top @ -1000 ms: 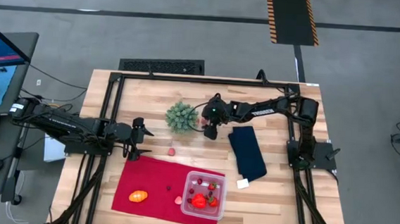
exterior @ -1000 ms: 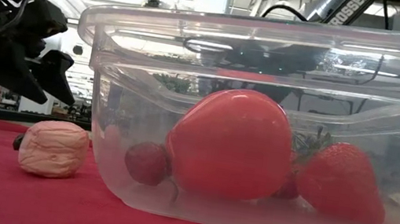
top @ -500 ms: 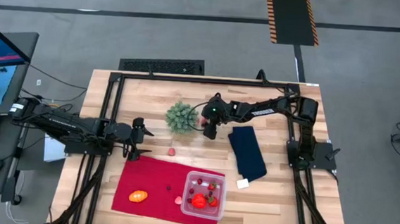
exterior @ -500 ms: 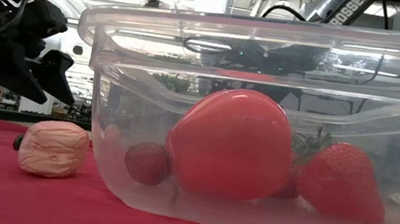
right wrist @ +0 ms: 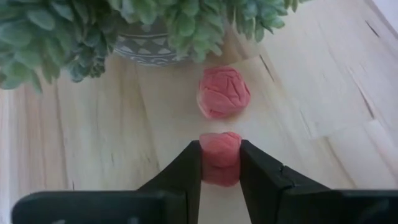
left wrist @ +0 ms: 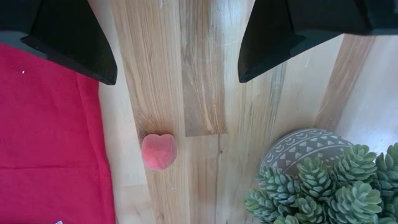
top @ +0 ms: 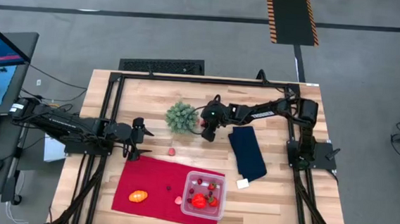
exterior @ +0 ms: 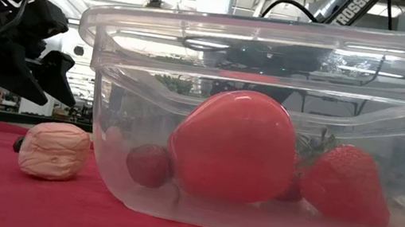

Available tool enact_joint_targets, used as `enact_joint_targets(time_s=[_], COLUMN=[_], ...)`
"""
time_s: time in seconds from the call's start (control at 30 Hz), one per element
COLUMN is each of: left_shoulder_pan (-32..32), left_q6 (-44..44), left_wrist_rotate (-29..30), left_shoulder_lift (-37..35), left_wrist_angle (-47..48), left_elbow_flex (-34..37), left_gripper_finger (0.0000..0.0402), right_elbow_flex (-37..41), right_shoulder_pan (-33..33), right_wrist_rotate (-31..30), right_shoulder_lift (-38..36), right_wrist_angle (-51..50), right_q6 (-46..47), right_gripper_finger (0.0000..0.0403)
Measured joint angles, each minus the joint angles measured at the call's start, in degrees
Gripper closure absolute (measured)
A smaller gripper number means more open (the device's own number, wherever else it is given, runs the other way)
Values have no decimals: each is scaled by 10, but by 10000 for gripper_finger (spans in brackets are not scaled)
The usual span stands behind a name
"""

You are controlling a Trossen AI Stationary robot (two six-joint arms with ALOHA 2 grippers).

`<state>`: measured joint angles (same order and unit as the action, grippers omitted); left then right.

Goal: Pick and placing Produce into tupperware
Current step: Put the apricot into the transparent bin

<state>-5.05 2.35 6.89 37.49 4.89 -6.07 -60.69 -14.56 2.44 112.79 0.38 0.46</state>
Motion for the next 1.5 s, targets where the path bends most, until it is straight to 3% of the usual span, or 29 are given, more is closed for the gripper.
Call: enact_joint_targets(time_s=[0.4, 0.67, 1.1, 1.3, 1.5], left_shoulder_pan=[0, 0, 0, 0, 0], left_q6=[0, 0, 0, 0, 0], left_wrist_rotate=[0, 0, 0, 0, 0], left_shoulder_lift=[0, 0, 0, 0, 0], left_wrist_angle=[0, 0, 0, 0, 0], left_elbow_flex=[0, 0, 0, 0, 0], left_gripper_finger=[75, 75, 75, 75, 75], right_elbow_flex=[2, 1, 2, 1, 0], right_shoulder_pan=[24, 76, 234, 320, 389], right_wrist_rotate=[-11, -65, -181, -238, -255], right_shoulder_lift=[-50, -107, -178, -184, -172], right_wrist_angle=[-33, -76, -191, -201, -168], right_q6=[71, 134, 245, 272, 334], right_gripper_finger=[293, 291, 290, 290, 290])
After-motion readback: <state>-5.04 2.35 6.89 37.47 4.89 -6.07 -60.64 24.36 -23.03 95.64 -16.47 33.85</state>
